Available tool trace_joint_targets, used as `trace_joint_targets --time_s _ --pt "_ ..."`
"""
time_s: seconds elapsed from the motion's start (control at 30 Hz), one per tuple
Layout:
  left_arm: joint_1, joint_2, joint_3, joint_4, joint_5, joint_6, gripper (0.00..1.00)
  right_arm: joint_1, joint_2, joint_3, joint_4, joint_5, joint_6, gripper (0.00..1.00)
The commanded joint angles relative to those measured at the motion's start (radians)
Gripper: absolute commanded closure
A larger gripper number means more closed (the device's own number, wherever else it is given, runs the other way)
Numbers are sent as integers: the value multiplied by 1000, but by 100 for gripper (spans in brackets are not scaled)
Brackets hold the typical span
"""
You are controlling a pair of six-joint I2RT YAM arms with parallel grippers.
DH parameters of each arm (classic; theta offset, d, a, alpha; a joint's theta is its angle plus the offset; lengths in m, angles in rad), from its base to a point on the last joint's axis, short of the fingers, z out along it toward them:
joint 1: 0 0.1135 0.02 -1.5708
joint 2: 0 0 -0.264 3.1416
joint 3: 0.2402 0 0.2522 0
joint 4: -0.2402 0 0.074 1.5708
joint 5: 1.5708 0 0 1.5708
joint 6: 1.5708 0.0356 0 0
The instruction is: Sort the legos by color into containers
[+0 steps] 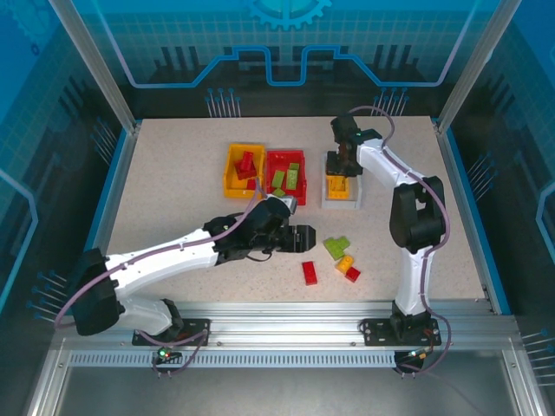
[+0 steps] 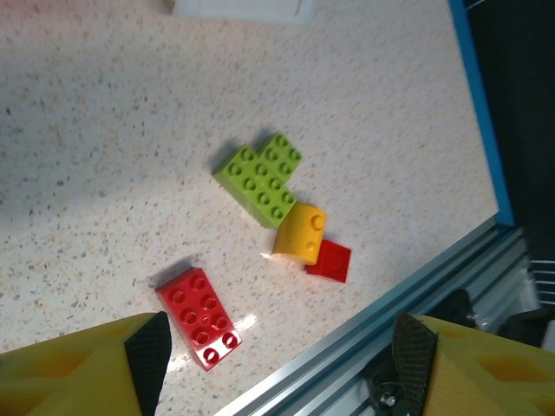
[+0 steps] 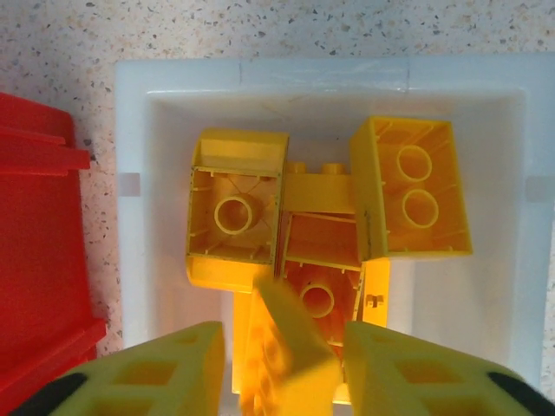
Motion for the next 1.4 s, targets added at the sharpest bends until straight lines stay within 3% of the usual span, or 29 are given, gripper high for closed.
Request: trace_joint_targets --time_s 0.0,0.2,0.4,0.73,0.8,1.07,1.23,1.37 --pt "-27 51 30 -55 27 -13 28 -8 -89 -15 -23 4 -6 52" --pt "-68 121 57 -146 -13 -39 28 24 -284 -91 -32 54 -11 49" --pt "-119 255 99 -227 -15 -123 28 85 -587 -334 -11 95 42 48" --pt "-157 517 279 -354 -38 -164 28 212 -1126 -732 -23 -22 150 38" --pt "-155 546 294 -361 -46 -158 31 217 -1194 -761 -52 -34 177 38" --pt "-154 624 322 -361 -119 -127 68 221 -1284 -818 -94 -63 224 37" --pt "-152 573 310 -380 -193 -117 77 234 -1289 -830 -55 -110 208 38" --pt "-96 439 259 -426 -248 -102 77 247 -1302 -848 78 -305 166 38"
